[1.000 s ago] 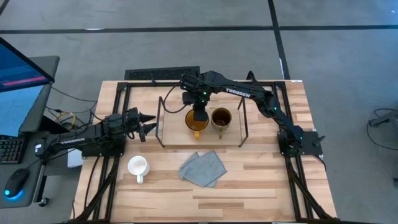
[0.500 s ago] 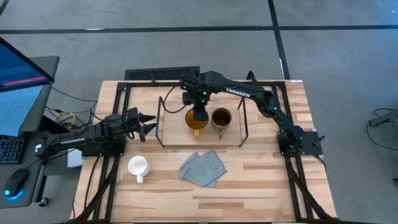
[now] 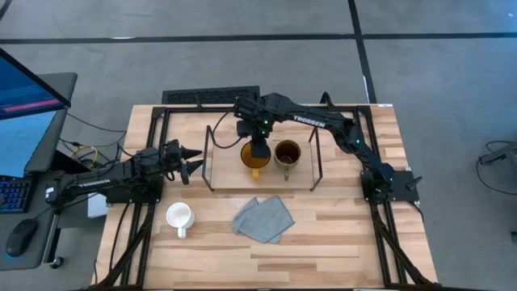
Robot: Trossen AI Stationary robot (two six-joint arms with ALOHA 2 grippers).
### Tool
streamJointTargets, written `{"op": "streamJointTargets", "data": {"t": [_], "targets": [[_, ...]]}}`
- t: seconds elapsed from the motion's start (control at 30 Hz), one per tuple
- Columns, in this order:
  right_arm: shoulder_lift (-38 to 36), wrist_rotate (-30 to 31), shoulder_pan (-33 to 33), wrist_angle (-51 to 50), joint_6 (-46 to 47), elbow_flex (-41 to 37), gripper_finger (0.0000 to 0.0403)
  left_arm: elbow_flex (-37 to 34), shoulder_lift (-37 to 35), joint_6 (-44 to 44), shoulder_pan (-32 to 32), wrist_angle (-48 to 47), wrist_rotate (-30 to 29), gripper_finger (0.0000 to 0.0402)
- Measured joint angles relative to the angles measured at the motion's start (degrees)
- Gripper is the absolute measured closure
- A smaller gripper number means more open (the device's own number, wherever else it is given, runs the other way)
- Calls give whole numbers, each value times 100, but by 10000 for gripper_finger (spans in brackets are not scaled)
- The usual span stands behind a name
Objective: Stack small to large cups/mugs on shelf
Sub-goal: Put the yellow mug on the shelf, then put the white mug on the shelf
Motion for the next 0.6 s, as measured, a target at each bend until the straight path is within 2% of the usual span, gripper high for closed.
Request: {"op": "streamJointTargets", "data": {"t": [0.2, 0.4, 0.6], "targets": [[-4, 30, 16, 0, 5, 0, 234, -2, 0, -1, 0, 0, 0, 187], [-11, 610, 15, 0, 4, 0, 232, -2, 2, -2, 0, 1, 0, 187], [-69, 688, 15, 83, 4, 76, 234, 0, 0, -2, -1, 0, 11, 187]]}}
